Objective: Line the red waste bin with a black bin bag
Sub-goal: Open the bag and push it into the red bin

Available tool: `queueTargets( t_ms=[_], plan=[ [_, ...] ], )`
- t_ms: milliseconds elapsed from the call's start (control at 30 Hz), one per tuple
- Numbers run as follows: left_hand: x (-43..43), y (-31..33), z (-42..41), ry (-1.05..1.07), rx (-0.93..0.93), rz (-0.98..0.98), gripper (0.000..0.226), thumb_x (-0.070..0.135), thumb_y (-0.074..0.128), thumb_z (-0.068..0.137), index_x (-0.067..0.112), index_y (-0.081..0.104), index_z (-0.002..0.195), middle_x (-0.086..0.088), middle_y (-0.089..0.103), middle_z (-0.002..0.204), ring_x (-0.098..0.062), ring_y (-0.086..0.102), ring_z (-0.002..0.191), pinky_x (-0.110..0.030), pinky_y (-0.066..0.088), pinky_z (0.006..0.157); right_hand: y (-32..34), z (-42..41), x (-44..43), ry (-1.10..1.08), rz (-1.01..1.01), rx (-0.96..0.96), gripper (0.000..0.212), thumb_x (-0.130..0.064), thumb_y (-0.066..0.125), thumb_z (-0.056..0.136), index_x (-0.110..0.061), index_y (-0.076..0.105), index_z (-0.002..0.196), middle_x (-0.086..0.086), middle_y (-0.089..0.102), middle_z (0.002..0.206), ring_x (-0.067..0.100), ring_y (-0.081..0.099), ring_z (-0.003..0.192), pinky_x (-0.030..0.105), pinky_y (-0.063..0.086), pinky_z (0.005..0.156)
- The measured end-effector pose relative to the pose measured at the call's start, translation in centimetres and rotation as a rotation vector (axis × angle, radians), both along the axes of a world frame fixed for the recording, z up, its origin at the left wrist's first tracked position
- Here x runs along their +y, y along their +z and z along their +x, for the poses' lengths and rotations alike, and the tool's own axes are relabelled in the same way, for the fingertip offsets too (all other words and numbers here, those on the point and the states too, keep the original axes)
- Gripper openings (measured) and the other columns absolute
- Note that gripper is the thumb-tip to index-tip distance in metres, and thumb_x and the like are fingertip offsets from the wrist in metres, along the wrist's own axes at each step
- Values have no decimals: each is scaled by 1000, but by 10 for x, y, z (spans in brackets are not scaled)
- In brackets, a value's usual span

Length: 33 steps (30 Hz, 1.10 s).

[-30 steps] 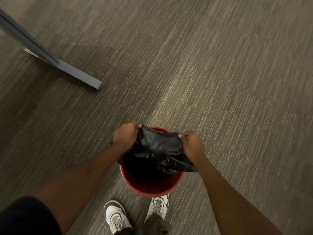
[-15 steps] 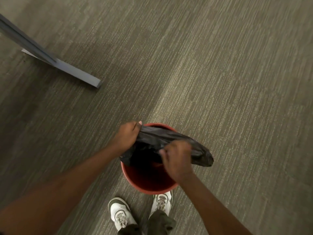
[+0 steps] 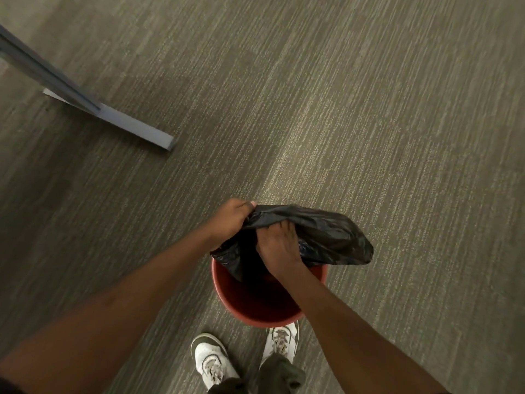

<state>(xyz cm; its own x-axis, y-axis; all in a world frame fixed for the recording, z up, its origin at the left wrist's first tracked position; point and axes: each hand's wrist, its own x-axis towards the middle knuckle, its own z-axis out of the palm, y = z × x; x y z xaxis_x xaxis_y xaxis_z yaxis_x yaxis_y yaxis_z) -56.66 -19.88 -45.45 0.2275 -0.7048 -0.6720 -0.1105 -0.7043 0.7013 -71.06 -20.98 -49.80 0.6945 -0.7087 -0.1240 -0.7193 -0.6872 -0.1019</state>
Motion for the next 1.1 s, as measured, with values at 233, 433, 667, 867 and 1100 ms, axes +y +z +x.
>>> queueTargets(
  t_ms=[233, 433, 667, 867, 1100],
  plan=[
    [2, 2, 8, 133, 62, 26, 43, 27, 47, 98, 14, 53, 57, 3, 54, 49, -12, 53, 46, -29, 39, 59, -5, -20, 13, 24, 108, -35, 26, -28, 68, 74, -14, 65, 95, 11, 64, 93, 32, 65, 84, 43, 55, 75],
    [5, 8, 18, 48, 194, 195, 34, 38, 59, 89, 13, 63, 66, 0, 66, 55, -16, 65, 52, -26, 51, 54, -5, -16, -7, -108, 63, 168, 29, -21, 75, 69, -9, 66, 94, 13, 71, 85, 31, 67, 79, 41, 54, 78],
    [7, 11, 25, 71, 337, 253, 32, 39, 64, 85, 7, 69, 84, -12, 73, 80, -27, 73, 76, -36, 58, 69, -12, -24, -23, -125, 94, 140, 18, -13, 73, 70, -10, 68, 88, 11, 71, 84, 28, 67, 79, 38, 55, 78],
    [13, 12, 30, 46, 375, 304, 33, 42, 67, 82, 9, 70, 82, -13, 74, 83, -31, 71, 81, -43, 58, 78, -1, -21, -6, 166, 35, -55, 53, -26, 84, 56, -7, 62, 101, 17, 72, 86, 34, 69, 75, 39, 57, 66],
    [27, 11, 38, 98, 494, 335, 40, 36, 61, 86, 0, 73, 99, -24, 72, 106, -40, 69, 98, -48, 57, 86, 8, 0, -16, 236, 371, -134, 50, -17, 53, 88, -7, 46, 137, 22, 52, 137, 39, 50, 125, 51, 39, 107]
  ],
)
